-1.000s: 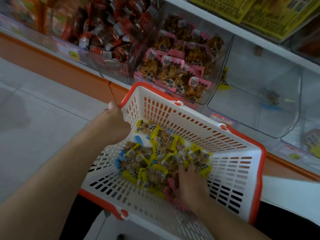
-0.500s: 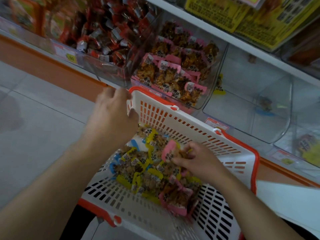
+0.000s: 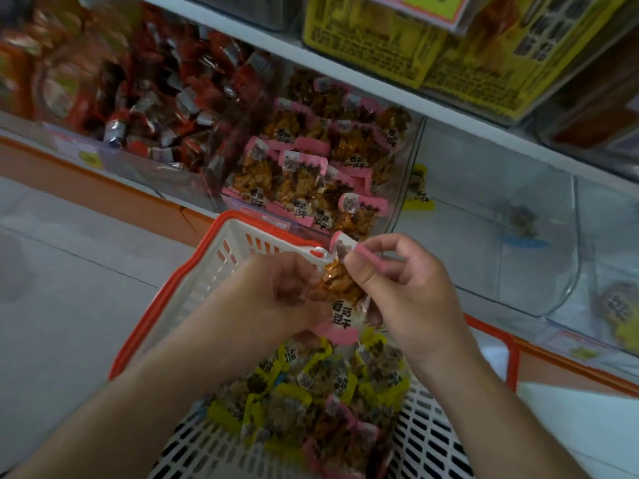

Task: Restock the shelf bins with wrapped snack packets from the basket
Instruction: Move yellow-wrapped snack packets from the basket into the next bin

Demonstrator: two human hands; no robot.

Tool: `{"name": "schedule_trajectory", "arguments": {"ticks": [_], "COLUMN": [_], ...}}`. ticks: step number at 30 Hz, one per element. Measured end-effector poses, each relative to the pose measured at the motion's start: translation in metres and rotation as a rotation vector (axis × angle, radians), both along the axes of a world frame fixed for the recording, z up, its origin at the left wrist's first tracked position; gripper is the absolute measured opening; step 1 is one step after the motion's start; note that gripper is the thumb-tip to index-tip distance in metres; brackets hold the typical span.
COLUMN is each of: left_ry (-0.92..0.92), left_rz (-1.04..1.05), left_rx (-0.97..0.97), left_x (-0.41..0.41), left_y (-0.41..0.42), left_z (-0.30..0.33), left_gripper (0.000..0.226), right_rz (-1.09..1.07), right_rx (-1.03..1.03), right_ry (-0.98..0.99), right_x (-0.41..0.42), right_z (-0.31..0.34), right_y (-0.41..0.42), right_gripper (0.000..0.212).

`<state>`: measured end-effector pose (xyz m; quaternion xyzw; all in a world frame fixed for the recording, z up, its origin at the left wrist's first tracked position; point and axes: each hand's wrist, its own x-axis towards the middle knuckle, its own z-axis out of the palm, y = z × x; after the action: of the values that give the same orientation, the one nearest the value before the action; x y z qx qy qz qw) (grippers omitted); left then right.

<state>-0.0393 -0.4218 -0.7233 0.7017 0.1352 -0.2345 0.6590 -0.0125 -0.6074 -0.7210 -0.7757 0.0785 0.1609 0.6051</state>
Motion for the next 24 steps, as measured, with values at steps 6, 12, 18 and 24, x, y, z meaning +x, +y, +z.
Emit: {"name": "schedule_trajectory", "arguments": {"ticks": [6,12,18,24], "left_ry": [-0.384,-0.311,-0.458,-0.660], "left_rz": [-0.106,0.170,0.188,-0.047], "left_rx": [0.432,0.424,0.556,0.907], "left_x": [0.003,0.012,0.058,0.111], "left_y": [-0.017,-0.020,-0.019,-0.020], "left_z": [0.000,-0.004,0.009,-0.014], "left_gripper": [0.064,0.047,0.040,0.041], "right_rz": [0.104,-0.051,-0.116,-0.080], "right_rx": [-0.150,0.064,-0.116,-0.172], "right_ry": [0.046,0.062,-0.003,-0.003], "right_x": [0.014,0.017,0.023,0.022], "right_z": [-0.005,0.003,0.001,0.000], "right_y": [-0.010,-0.028,-0.043,-0.049], "right_gripper": [0.030,0.011,0.009,0.011]}}
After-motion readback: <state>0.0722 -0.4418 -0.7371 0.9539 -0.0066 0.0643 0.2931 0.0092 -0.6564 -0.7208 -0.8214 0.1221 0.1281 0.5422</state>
